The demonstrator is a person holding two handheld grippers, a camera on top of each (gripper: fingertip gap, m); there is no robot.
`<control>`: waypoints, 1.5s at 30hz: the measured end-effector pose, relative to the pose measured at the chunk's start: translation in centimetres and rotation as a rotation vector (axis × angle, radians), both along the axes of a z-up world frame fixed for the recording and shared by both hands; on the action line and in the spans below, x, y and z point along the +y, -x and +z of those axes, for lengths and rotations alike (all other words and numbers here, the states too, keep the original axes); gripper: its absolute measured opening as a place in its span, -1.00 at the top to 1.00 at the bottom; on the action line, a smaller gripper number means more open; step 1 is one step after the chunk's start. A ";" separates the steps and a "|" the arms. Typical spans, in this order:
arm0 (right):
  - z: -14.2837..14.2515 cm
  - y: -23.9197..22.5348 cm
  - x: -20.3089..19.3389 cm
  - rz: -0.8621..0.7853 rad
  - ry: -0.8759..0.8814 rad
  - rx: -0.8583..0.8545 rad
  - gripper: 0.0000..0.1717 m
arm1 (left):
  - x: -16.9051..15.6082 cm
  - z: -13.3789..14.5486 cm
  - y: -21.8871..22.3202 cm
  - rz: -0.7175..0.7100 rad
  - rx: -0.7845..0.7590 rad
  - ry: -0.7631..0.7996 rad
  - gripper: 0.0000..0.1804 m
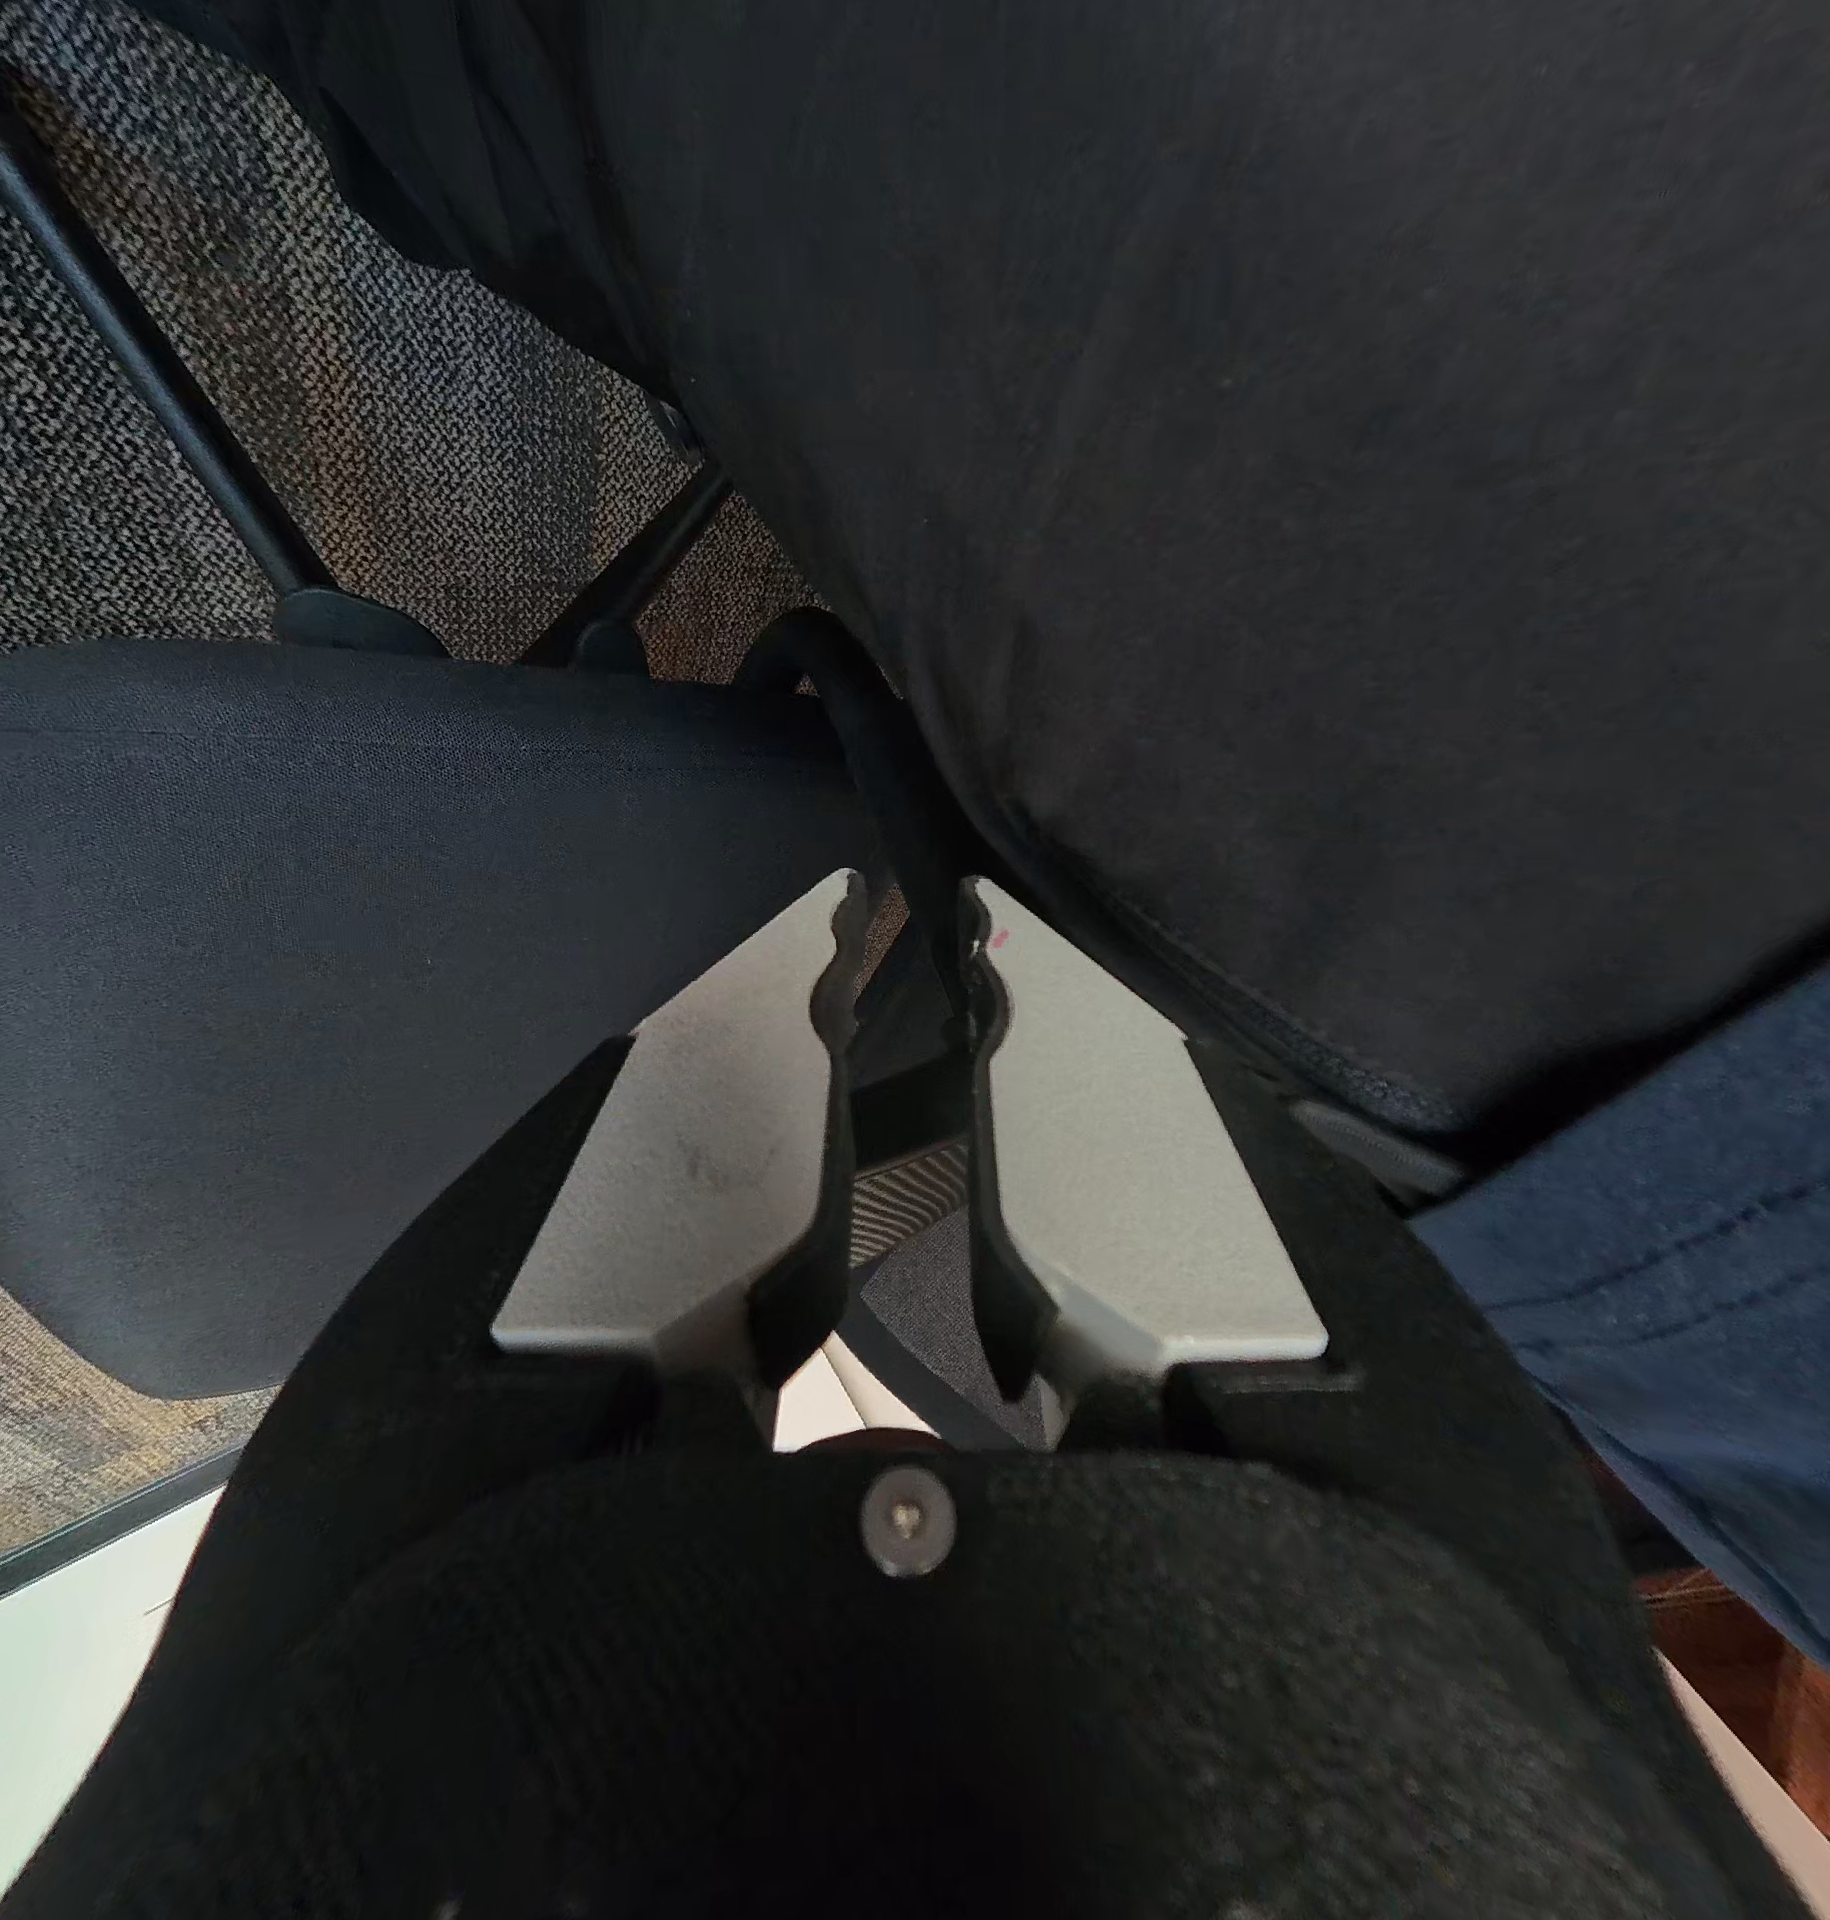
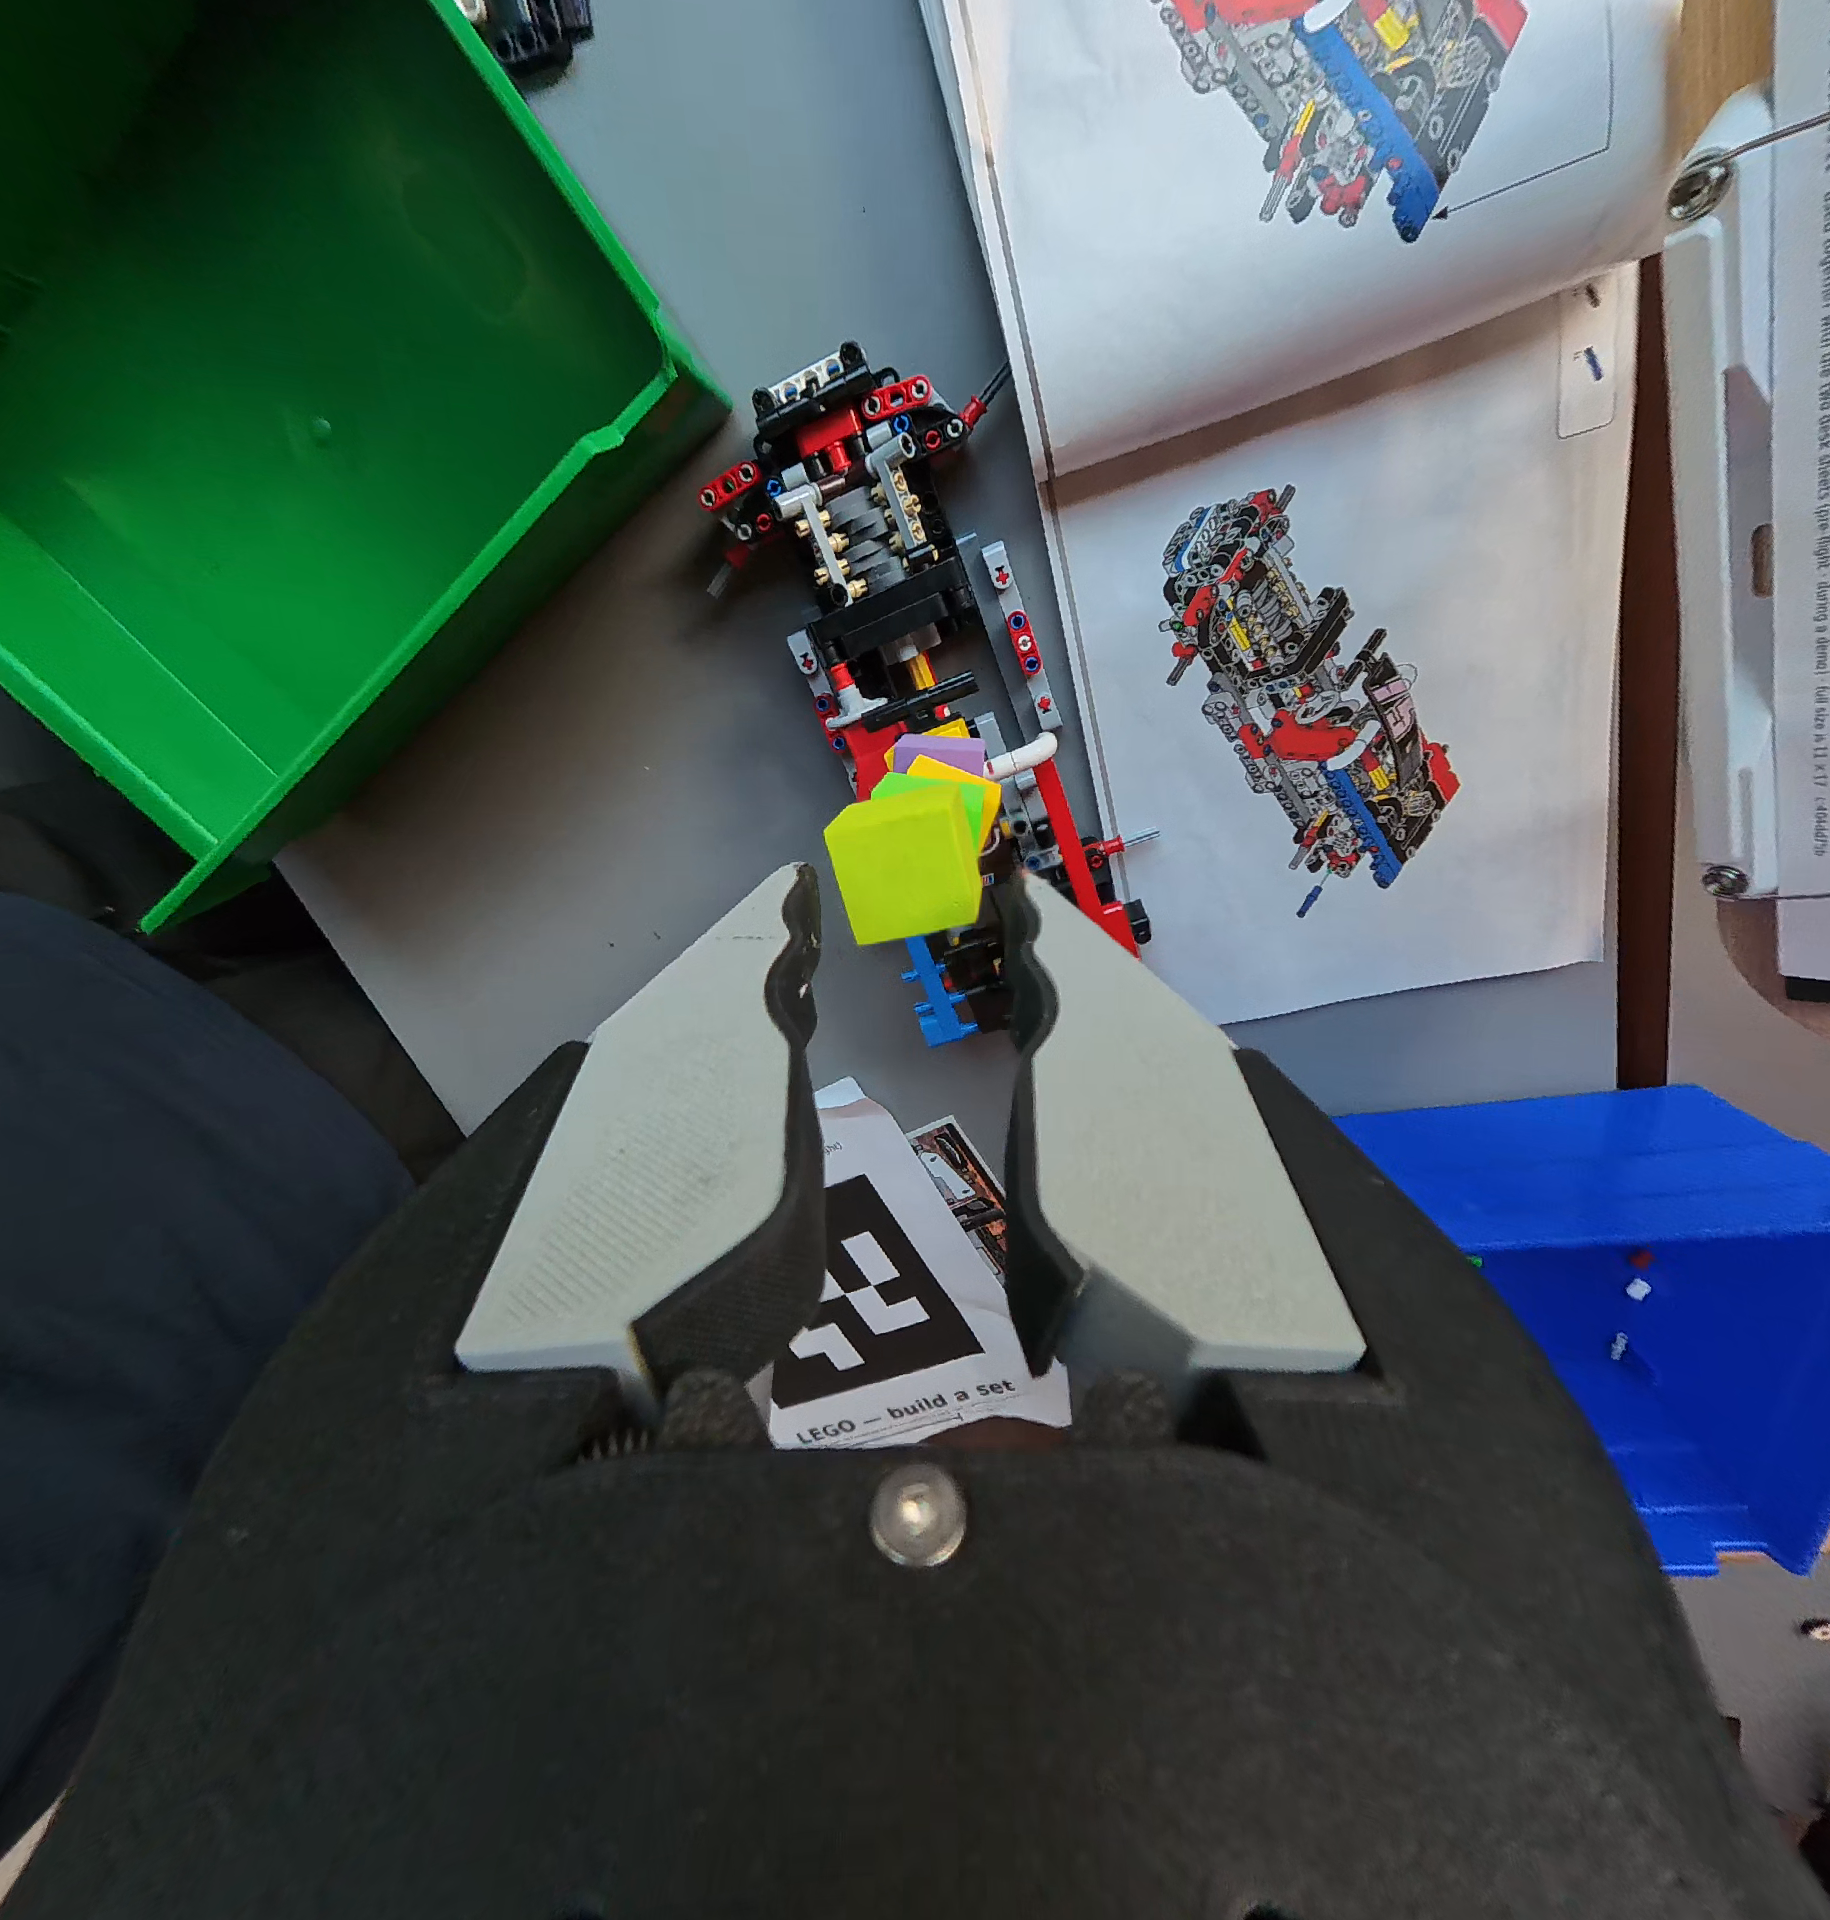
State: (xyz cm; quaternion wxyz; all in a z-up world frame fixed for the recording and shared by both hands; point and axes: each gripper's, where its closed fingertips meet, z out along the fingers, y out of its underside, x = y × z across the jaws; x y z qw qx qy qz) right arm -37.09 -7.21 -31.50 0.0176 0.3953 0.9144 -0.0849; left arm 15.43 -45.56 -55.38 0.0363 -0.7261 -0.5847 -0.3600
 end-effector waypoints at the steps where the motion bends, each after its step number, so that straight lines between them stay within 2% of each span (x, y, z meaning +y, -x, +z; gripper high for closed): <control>1: 0.5 0.2 0.0 -0.005 0.009 0.013 0.60 | 0.0 0.0 0.0 -0.002 0.000 0.000 0.83; 4: 2.9 0.7 0.1 -0.029 0.062 0.078 0.58 | -0.2 0.0 0.2 -0.010 0.002 0.002 0.83; 7: 6.1 0.3 -0.3 -0.082 0.208 0.177 0.58 | -0.4 0.0 0.7 -0.014 0.007 0.002 0.83; 9: 7.7 -1.2 -1.0 -0.108 0.344 0.244 0.58 | -0.5 -0.1 1.0 -0.021 0.008 -0.001 0.83; 11: 7.9 -3.9 -1.8 -0.125 0.463 0.294 0.57 | -0.8 -0.2 1.2 -0.047 0.005 -0.003 0.83; 13: 5.6 -7.1 -1.9 -0.165 0.502 0.324 0.52 | -1.2 -0.4 1.6 -0.079 -0.001 -0.004 0.83; 16: -0.8 -12.7 -2.0 -0.263 0.470 0.280 0.48 | -1.7 -0.7 2.5 -0.115 -0.012 -0.009 0.83; 19: -6.8 -17.6 -0.8 -0.324 0.356 0.258 0.57 | -2.8 -0.7 3.5 -0.184 -0.025 -0.011 0.83; 21: -9.8 -20.7 0.9 -0.361 0.249 0.212 0.62 | -4.3 -0.6 4.3 -0.260 -0.031 -0.002 0.85; 23: -11.0 -22.8 3.9 -0.408 0.117 0.213 0.74 | -5.5 -0.3 5.7 -0.300 -0.025 -0.017 0.90; 24: -10.7 -23.3 5.6 -0.440 0.069 0.233 0.80 | -5.9 0.1 6.6 -0.314 -0.019 -0.040 0.94; 25: -10.0 -23.7 7.4 -0.485 0.030 0.267 0.95 | -5.9 0.8 7.4 -0.328 -0.013 -0.096 1.00; 26: -9.0 -23.8 9.3 -0.543 0.004 0.311 1.00 | -5.2 2.3 8.3 -0.334 -0.001 -0.216 1.00; 28: -6.5 -23.9 12.2 -0.643 0.001 0.413 1.00 | -2.5 7.3 10.2 -0.346 0.099 -0.568 1.00; 31: -3.0 -24.3 14.1 -0.708 0.019 0.511 1.00 | -0.8 12.3 13.0 -0.424 0.157 -0.782 1.00; 35: -1.1 -25.1 13.7 -0.754 0.025 0.538 1.00 | 4.9 19.5 17.8 -0.539 0.379 -0.998 1.00; 39: -1.1 -26.5 11.5 -0.720 0.024 0.505 1.00 | 12.6 23.4 25.3 -0.545 0.638 -0.968 1.00; 42: -2.1 -27.7 10.2 -0.652 0.003 0.468 1.00 | 17.6 23.8 32.1 -0.571 0.861 -0.758 1.00; 45: -3.3 -28.3 9.9 -0.615 0.024 0.445 0.99 | 21.1 24.2 38.0 -0.531 0.920 -0.551 1.00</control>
